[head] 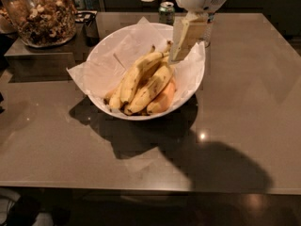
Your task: Pick banana from white bowl
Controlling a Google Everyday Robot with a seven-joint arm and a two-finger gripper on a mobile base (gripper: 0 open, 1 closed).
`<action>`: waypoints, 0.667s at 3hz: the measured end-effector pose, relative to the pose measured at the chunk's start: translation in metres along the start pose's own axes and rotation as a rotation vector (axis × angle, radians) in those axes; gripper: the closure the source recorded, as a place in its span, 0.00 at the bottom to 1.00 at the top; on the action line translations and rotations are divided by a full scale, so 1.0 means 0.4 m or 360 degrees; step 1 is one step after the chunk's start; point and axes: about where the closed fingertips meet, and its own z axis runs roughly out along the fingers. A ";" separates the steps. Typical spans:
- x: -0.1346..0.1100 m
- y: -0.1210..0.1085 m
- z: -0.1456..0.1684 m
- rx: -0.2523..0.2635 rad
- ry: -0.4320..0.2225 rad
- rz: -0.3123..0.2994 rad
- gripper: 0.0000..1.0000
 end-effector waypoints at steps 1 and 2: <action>-0.009 -0.022 0.031 0.0001 -0.0044 -0.0008 0.19; -0.007 -0.031 0.073 -0.0028 -0.0073 0.0001 0.19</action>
Offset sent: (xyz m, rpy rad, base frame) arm 0.0322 0.0287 -0.0315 0.0335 0.0638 0.0378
